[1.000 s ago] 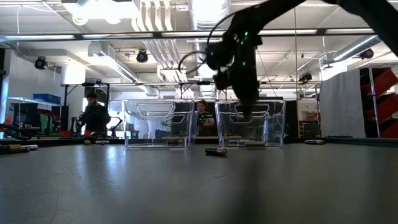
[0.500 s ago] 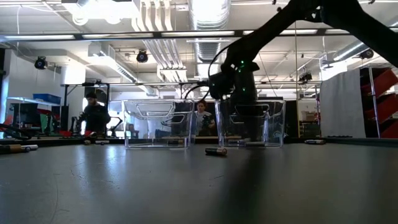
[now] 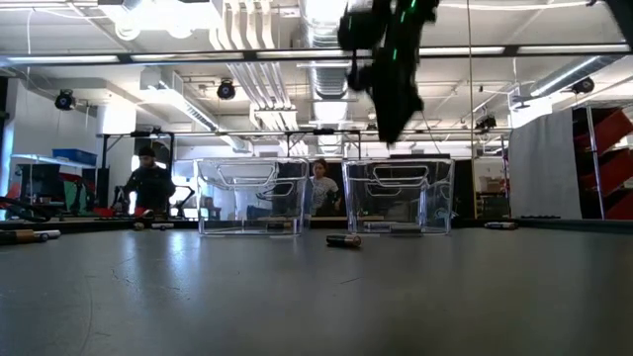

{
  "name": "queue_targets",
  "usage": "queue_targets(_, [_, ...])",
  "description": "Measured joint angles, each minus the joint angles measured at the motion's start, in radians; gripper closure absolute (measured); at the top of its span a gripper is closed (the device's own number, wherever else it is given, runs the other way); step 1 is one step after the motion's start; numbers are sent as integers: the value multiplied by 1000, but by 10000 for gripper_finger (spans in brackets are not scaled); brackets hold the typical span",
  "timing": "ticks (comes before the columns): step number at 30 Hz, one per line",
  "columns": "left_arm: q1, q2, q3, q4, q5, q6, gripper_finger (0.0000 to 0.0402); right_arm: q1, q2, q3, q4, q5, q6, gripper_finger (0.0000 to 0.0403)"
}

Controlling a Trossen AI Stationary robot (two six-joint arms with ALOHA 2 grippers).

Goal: Sort batteries
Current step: Put the black battery into the left transparent bin

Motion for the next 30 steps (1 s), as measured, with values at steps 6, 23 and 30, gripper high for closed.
queue_targets(6, [0,-4,0,-75,0,3,212,329,-198,-117,279,157,189,211])
queue_targets(23, [0,151,-34,-408,-95,-83,212,631,41,-514,805,492,630,212])
queue_targets(30, [0,162,-34,-416,-95,-91,212,622,142,-515,841,497,674,229])
